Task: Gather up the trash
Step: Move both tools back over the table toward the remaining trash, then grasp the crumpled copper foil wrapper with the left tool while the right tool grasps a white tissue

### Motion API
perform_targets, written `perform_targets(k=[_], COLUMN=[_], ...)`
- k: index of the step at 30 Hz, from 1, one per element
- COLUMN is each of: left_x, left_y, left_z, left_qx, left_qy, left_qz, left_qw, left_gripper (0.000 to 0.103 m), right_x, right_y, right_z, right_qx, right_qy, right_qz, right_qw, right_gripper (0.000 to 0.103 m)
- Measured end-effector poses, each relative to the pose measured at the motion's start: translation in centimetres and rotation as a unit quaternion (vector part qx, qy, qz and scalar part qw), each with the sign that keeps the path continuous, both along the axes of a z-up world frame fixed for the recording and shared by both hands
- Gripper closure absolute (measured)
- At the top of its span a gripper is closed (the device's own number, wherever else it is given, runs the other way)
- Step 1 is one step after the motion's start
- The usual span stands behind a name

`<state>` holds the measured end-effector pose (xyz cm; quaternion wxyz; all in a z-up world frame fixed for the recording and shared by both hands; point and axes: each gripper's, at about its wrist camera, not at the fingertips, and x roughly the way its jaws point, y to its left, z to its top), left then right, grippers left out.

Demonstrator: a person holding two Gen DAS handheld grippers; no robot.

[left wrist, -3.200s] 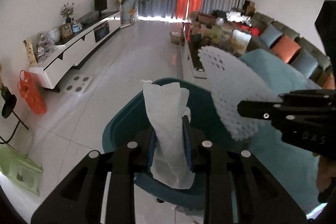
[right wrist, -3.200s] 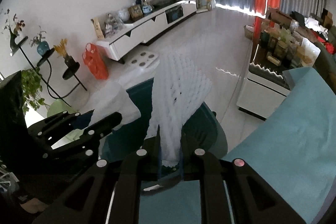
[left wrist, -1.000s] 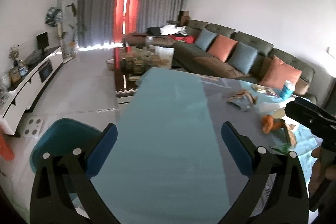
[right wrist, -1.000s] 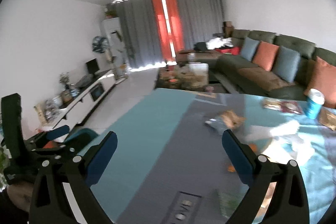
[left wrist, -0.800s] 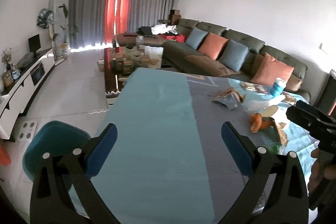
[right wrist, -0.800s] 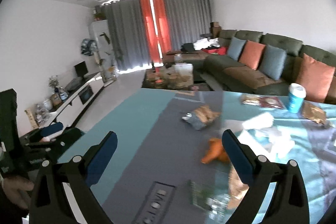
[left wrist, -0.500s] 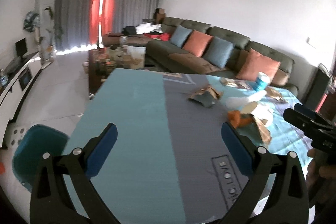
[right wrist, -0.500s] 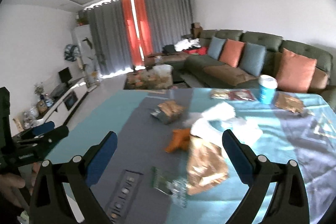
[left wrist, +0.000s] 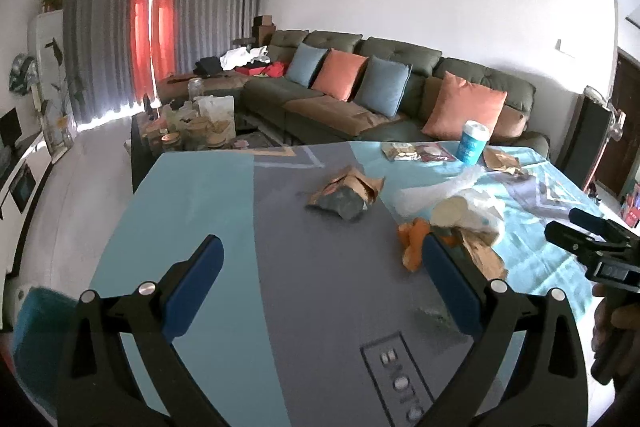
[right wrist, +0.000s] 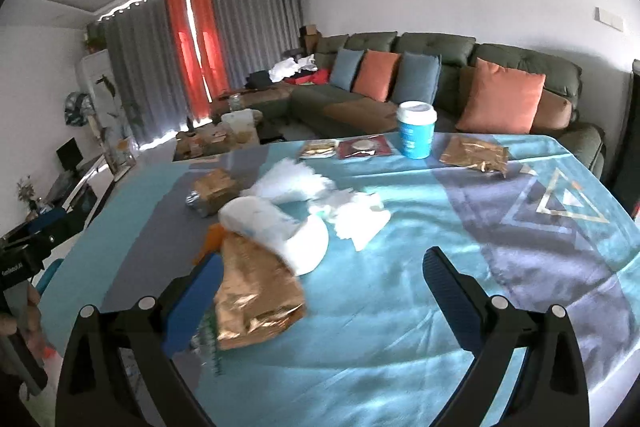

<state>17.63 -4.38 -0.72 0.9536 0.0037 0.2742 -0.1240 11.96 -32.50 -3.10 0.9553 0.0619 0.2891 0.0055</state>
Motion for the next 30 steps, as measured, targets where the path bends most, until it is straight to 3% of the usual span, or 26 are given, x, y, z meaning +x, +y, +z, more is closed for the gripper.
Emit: perform_targets(k=[16, 23, 27, 30], left_x=[11.6, 17.0, 19.3, 20.8], left_y=[-3.7, -4.9, -6.4, -7.5], left_z=[-1.5, -3.9, -5.0, -6.3], left_qx=[-0.007, -0.024, -0.009, -0.006], left_qy=[0.038, 0.091, 0.104, 0.137], left_qz=[-0.02, -0.028, -0.043, -0.059], left_qw=[0.9991, 0.9952, 0.9936, 0.9888], left_gripper=[0.006, 0.006, 0.006, 0.006], right_x=[8.9, 11.7, 12.8, 13.2], right_y=[-2.8, -3.3, -3.3, -3.4], right_z=[0.4, -0.6, -1.4, -2.0], right_qx=[-0.022, -0.012, -0.009, -0.007], right_qy=[0.037, 0.065, 0.081, 0.089], right_qz=[0.01, 0.02, 0.025, 0.027], right_qw=[0.999, 0.998, 0.996, 0.996], right_gripper=[0.007, 0.008, 0.008, 0.008])
